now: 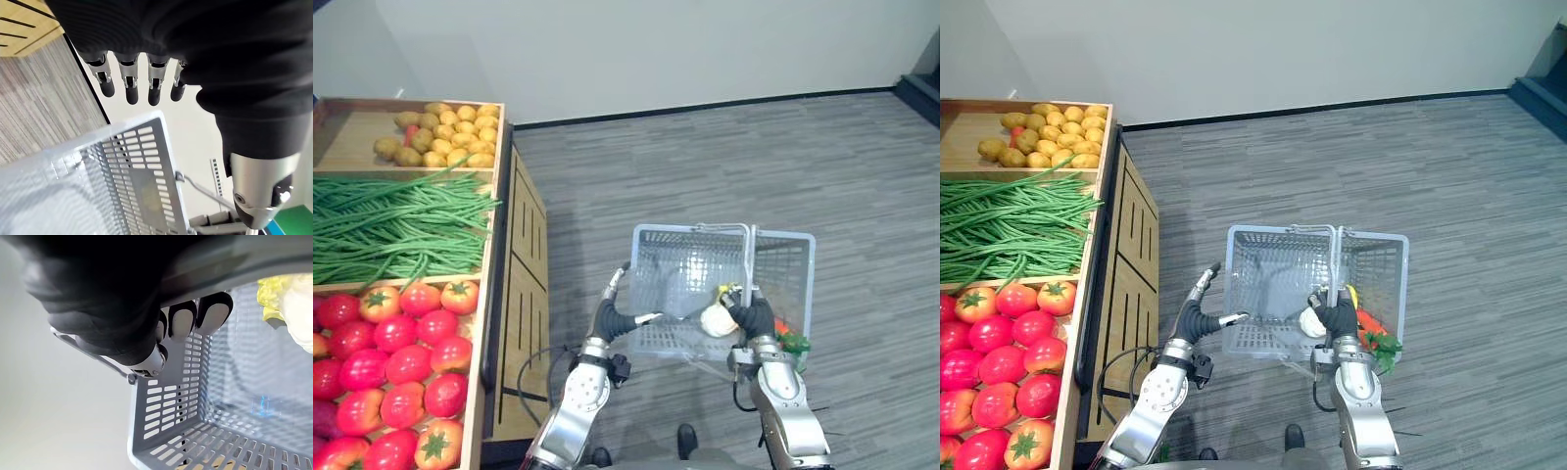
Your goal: Pick vegetable in the basket
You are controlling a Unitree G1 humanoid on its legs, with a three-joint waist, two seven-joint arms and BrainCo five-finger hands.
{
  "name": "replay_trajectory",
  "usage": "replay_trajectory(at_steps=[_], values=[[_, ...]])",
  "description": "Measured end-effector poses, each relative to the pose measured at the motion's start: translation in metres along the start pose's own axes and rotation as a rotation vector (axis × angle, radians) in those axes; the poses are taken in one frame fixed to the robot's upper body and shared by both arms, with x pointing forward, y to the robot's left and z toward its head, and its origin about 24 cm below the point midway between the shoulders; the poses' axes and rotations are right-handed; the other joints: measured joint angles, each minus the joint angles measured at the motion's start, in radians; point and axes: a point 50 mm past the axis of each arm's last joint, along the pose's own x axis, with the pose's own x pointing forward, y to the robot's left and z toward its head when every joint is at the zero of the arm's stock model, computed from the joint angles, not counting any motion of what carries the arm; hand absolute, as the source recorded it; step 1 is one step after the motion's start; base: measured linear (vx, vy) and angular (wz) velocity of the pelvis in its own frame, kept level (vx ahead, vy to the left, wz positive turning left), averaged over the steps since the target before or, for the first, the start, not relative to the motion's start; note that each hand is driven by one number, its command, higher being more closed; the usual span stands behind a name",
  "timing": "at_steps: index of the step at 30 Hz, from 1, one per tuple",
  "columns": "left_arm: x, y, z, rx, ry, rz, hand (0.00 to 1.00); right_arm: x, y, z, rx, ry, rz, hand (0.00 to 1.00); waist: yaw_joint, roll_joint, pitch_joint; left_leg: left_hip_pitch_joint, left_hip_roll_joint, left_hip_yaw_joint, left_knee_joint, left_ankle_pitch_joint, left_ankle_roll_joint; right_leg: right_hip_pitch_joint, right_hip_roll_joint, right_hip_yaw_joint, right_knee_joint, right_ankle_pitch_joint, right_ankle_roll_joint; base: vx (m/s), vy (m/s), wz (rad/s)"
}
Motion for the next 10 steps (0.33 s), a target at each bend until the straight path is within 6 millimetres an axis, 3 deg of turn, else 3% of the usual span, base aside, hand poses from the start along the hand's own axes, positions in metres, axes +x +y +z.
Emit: replay_trajectory(at_steps=[5,8,10], values=[[-0.014,0.027,-0.023,-0.048,0.116,0.114,0.00,-0.012,-0.013,-0.020,-0.017,0.082,-0.041,1.00,0.020,-0.001,-0.002,0.003,-0.001,-0.004,-0.001,0.000,0.000,0.008,-0.003,-0.009,0.000,-0.003,0.003,-0.02,-0.005,0.06],[-0.030,0.046,-0.064,-0.017,0.306,0.162,0.00,-0.022,-0.029,-0.047,-0.023,0.203,-0.084,1.00,0.029,-0.002,-0.027,0.005,-0.004,-0.010,-0.005,0.001,0.000,0.016,-0.015,-0.027,0.000,-0.007,0.007,-0.01,0.019,0.16],[-0.038,0.052,-0.078,-0.029,0.380,0.179,0.00,-0.023,-0.029,-0.052,-0.022,0.225,-0.076,1.00,0.028,-0.003,-0.028,0.006,-0.005,-0.008,-0.006,0.001,0.000,0.016,-0.016,-0.027,0.000,-0.007,0.007,0.00,0.000,0.00]])
